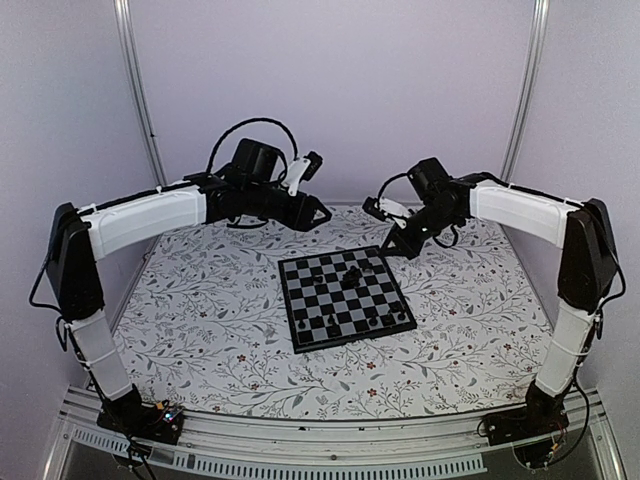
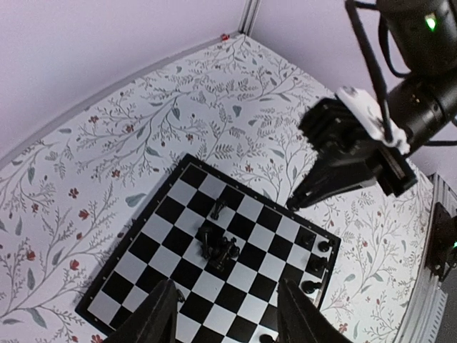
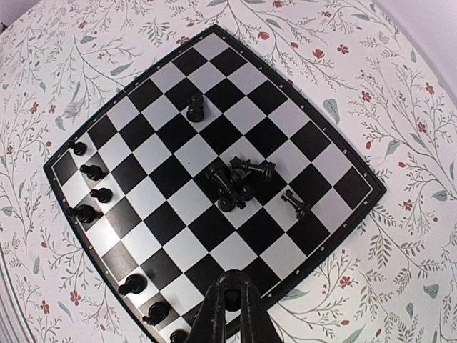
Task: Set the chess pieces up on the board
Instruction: Pick up the chess piece from the chessboard, then place the chess piece on the chessboard.
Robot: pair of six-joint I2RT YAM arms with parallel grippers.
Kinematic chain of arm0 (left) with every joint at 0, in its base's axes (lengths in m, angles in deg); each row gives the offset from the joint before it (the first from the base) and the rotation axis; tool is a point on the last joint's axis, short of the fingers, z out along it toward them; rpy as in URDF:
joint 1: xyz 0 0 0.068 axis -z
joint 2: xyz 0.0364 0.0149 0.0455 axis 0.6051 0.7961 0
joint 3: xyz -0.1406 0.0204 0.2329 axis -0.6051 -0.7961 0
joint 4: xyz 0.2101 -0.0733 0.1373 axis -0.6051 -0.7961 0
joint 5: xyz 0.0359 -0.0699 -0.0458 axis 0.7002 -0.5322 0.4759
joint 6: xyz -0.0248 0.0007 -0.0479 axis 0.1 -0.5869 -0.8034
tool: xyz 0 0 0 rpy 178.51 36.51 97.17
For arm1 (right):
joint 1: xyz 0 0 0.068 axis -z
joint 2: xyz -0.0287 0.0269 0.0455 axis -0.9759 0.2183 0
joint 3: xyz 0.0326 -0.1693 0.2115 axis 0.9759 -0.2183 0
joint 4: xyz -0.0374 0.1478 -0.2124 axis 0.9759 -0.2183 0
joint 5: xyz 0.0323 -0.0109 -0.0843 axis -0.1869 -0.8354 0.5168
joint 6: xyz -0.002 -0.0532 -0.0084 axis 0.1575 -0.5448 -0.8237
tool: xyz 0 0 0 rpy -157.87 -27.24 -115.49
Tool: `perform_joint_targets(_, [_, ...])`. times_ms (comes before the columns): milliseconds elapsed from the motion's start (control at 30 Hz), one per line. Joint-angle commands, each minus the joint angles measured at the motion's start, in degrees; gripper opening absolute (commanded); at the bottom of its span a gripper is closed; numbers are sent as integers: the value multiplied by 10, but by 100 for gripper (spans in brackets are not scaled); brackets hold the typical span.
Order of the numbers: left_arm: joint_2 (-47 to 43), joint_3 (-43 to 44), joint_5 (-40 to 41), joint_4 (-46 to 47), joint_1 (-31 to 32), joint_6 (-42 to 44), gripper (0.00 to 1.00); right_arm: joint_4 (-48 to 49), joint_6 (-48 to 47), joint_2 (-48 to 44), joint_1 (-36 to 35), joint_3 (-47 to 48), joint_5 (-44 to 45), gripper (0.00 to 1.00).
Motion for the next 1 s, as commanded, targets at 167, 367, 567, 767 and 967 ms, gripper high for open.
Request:
perform_joint_targets(167, [-24, -33, -29, 96, -18, 28, 50, -21, -77, -120, -4, -136, -24, 4])
perform_joint_targets(367, [-58, -102, -14, 132, -23, 48, 50, -36, -105, -108, -10, -149, -24, 4])
perform_joint_targets(567, [-61, -115, -8, 133, -24, 50, 51, -23, -120, -69, -32, -145, 3, 4])
perform_joint_targets(767, [-58, -115, -5, 131, -24, 53, 51, -20, -120, -32, -47, -135, 10, 4])
perform_joint_targets(967, [-55, -115, -6, 129, -24, 55, 51, -12, -116, -4, -52, -132, 19, 4])
